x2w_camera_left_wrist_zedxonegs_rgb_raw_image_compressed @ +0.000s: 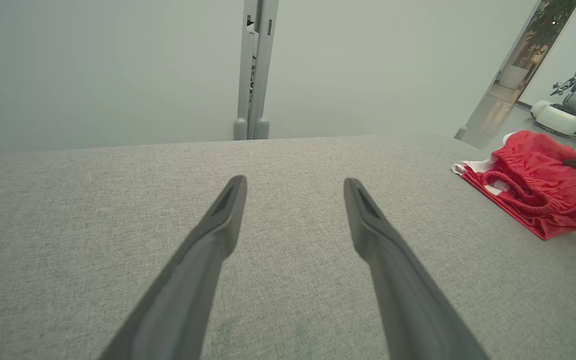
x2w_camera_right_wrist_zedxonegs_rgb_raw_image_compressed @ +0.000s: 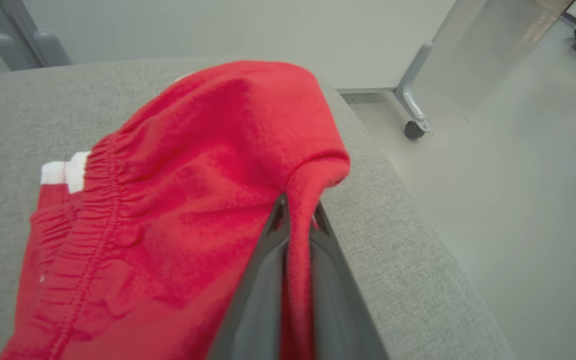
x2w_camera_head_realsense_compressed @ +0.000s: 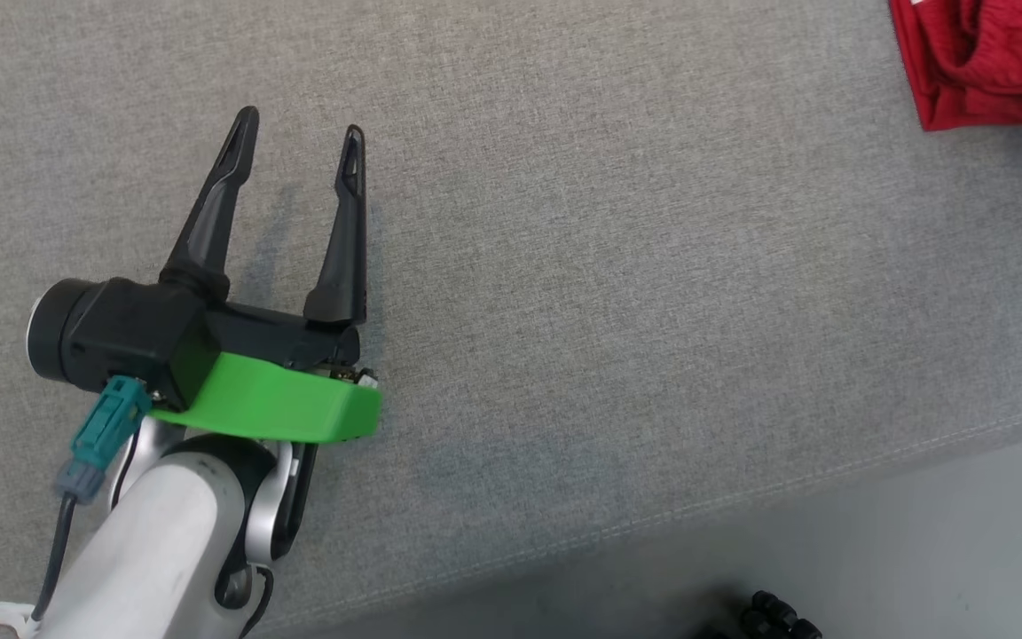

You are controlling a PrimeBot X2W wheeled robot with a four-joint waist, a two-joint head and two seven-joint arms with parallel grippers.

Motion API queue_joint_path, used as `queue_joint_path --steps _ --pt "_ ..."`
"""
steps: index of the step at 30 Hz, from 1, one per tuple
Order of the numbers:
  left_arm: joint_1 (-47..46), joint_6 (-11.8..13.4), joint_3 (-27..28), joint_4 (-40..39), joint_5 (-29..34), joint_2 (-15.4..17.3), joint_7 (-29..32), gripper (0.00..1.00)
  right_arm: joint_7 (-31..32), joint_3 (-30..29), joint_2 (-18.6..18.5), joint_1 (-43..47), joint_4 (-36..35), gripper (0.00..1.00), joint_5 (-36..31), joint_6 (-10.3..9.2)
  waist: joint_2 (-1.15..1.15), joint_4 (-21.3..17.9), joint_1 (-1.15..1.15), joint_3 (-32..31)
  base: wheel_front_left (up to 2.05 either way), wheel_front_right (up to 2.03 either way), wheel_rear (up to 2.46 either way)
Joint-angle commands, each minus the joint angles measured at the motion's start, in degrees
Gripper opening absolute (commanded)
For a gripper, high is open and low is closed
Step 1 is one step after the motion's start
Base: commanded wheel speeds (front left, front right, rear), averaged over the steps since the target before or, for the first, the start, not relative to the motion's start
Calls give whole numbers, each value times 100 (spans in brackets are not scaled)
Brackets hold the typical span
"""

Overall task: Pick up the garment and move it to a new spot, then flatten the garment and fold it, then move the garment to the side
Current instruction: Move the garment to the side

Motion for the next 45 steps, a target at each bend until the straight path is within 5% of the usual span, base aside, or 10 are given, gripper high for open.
queue_joint_path --steps 1,9,11,12,30,45 --pt "-106 41 -5 -86 60 54 34 100 -78 37 -82 -126 115 0 -101 -2 0 92 -1 149 0 0 0" --pt "-79 103 -56 -267 150 131 142 100 -326 96 -276 -440 507 0 -594 -3 0 155 -1 289 0 0 0" --pt "-97 115 -72 -283 163 134 151 100 -417 -7 -306 -493 573 53 -788 -5 0 182 -1 311 0 0 0" --pt "-105 119 -79 -286 168 132 144 100 -433 -38 -320 -495 585 100 -868 -5 0 191 -1 312 0 0 0" --pt "108 29 7 254 -182 -18 -183 100 -520 -682 -121 -33 466 100 -1531 -5 0 197 -1 -367 0 0 0" --pt "666 -253 386 1870 -1013 -375 -937 100 -520 -844 260 1252 -1519 100 -1205 -5 0 659 -1 -2001 0 0 0"
